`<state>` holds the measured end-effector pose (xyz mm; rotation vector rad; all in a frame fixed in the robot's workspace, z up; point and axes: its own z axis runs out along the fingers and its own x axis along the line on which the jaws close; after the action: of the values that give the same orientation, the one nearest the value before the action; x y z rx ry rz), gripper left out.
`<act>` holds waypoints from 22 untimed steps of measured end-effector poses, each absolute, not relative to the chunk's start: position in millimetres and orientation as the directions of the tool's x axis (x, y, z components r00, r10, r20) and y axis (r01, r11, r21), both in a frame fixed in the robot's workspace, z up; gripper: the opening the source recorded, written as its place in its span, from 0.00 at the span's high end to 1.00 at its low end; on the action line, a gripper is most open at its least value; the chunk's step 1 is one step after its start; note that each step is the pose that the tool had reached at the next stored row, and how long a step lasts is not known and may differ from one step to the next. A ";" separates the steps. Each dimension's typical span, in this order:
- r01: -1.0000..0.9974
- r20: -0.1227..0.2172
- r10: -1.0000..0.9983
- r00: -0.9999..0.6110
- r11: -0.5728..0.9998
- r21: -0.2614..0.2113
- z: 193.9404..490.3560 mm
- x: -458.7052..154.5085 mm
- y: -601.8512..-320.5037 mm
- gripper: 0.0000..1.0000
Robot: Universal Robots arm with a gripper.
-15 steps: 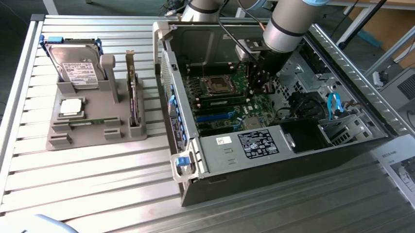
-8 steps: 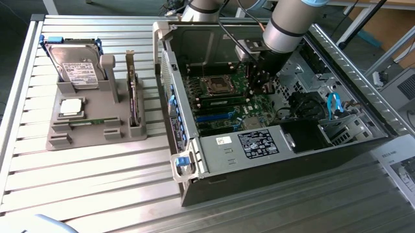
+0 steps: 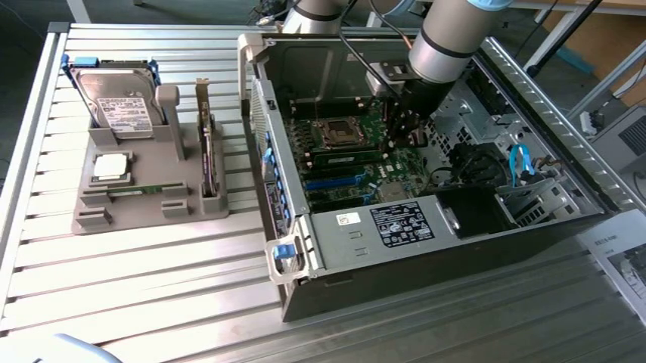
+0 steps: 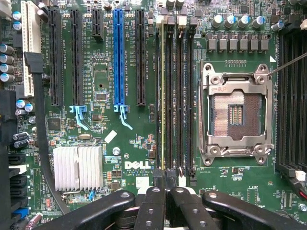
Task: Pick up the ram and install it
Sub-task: 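Press down the ram until it locks into place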
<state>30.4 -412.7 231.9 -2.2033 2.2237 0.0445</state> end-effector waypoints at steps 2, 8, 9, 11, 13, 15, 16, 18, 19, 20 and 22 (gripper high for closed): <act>-1.000 -0.028 -1.000 -0.009 0.009 0.013 231.8 30.4 -412.7 0.90; -1.000 -0.028 -1.000 -0.009 0.009 0.012 231.4 30.4 -412.7 0.90; -1.000 -0.028 -1.000 -0.009 0.009 0.012 231.1 30.4 -412.7 0.90; -1.000 -0.028 -1.000 -0.009 0.009 0.013 231.0 30.4 -412.7 0.90; -1.000 -0.028 -1.000 -0.009 0.009 0.012 231.0 30.4 -412.7 0.90; -1.000 -0.028 -1.000 -0.009 0.009 0.012 231.0 30.4 -412.7 0.90; -1.000 -0.028 -1.000 -0.009 0.009 0.013 231.0 30.4 -412.7 0.90; -1.000 -0.028 -1.000 -0.009 0.009 0.012 231.7 30.4 -412.6 0.90; -1.000 -0.028 -1.000 -0.009 0.009 0.012 232.2 30.4 -412.6 0.90; -1.000 -0.028 -1.000 -0.009 0.009 0.013 233.0 30.4 -412.7 0.90; -1.000 -0.028 -1.000 -0.009 0.009 0.013 233.9 30.4 -412.7 0.90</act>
<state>30.4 -412.7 233.9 -2.2034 2.2239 0.0452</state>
